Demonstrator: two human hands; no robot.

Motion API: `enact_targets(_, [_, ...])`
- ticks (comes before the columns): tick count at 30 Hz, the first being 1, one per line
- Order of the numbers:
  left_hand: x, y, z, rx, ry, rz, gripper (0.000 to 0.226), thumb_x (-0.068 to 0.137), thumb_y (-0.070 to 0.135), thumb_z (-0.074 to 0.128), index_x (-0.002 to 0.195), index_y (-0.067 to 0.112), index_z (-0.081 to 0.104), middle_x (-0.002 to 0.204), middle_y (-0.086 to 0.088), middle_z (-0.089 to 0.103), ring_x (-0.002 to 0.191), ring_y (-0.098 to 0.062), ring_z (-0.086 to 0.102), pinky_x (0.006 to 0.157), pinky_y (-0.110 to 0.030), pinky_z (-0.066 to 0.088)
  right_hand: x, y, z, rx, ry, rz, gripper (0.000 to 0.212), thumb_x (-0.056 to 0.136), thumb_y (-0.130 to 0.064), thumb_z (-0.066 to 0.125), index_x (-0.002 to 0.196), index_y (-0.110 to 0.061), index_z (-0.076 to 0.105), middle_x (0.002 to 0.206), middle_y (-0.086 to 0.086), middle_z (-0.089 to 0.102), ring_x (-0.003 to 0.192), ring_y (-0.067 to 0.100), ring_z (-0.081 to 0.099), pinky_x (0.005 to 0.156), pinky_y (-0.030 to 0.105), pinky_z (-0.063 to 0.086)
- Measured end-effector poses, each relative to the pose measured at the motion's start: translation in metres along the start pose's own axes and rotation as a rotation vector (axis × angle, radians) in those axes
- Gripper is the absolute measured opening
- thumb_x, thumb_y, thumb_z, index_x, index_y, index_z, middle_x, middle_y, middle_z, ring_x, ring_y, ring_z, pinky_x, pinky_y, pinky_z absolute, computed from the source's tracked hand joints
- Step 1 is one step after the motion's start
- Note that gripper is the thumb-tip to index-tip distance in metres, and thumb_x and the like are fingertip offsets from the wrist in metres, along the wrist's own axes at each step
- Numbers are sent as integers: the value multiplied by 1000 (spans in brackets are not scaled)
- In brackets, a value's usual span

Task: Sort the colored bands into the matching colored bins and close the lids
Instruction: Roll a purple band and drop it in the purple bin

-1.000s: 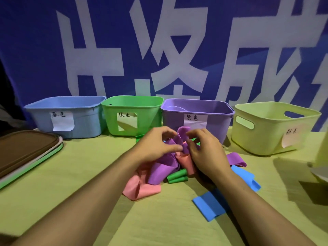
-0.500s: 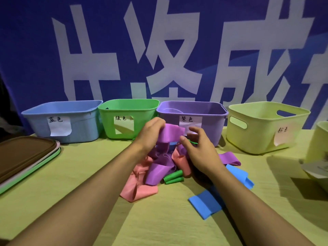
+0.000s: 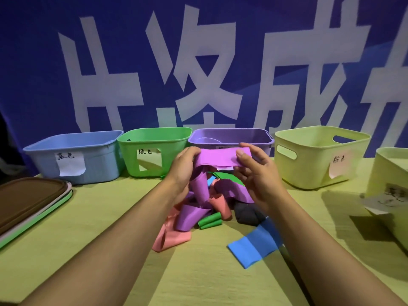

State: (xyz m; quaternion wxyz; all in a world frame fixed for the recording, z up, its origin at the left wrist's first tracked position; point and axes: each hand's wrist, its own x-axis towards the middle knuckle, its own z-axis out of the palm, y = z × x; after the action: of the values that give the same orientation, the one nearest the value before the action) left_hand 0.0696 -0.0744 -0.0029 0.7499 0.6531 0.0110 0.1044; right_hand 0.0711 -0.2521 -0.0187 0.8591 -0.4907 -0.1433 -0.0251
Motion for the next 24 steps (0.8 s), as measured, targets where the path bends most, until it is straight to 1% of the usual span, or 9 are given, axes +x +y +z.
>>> enact_targets(4, [-1,0,1,95,18,25,15,99,23,56,89,16,64,74,-5,60,72,-23,56,79,-41,46,-2,-29,3,107,-147,23,48,73,-1,72,120,-7,65,86,5,73,76,12,71,75,20,58])
enact_targets(6, [-2,0,0,131,13,41,15,101,22,57,87,19,63,72,-1,62,71,-21,57,74,-34,47,-4,-42,5,21,-200,20,54,72,3,72,125,-4,64,89,8,74,83,16,73,79,21,58])
enact_targets(9, [-7,4,-4,202,2,36,16,104,25,55,89,21,60,72,2,62,60,-13,57,58,-25,47,-6,-57,12,-360,-122,-97,31,86,1,72,116,-5,70,87,8,73,85,20,71,81,26,59])
enact_targets(11, [-10,8,-7,251,-7,46,16,104,28,56,91,22,63,82,-2,65,74,-18,58,72,-33,48,-7,-68,19,-700,-48,-217,7,94,-15,72,99,-11,74,79,2,72,73,11,65,69,20,56])
enact_targets(13, [-17,16,-5,300,-40,55,16,105,29,55,95,22,66,89,-5,67,83,-22,60,84,-41,48,-9,-77,27,-892,-19,-302,22,91,-35,76,87,-14,73,72,-2,69,61,1,56,57,13,46])
enact_targets(15, [-26,27,0,312,-73,90,20,107,24,50,98,20,68,93,-7,67,87,-22,61,86,-38,49,-13,-88,38,-940,9,-342,34,86,-48,77,83,-14,71,73,1,71,61,5,58,55,17,45])
enact_targets(19, [-53,60,6,86,-184,204,31,109,25,43,117,6,66,101,-4,72,92,-13,67,81,-25,53,-21,-110,64,-917,47,-397,48,80,-52,80,88,-6,71,82,16,73,83,34,71,75,51,61])
enact_targets(21, [-64,77,7,3,-248,295,32,108,25,47,123,2,64,107,-8,71,97,-14,67,82,-26,56,-27,-121,74,-878,29,-412,48,81,-46,82,91,0,69,84,19,73,79,33,72,73,51,61])
enact_targets(24, [-79,106,14,50,-242,426,24,103,26,59,118,9,69,108,-7,74,100,-15,69,90,-35,59,-36,-134,82,-821,3,-452,30,84,-38,82,86,-10,70,79,12,72,67,15,67,61,35,59])
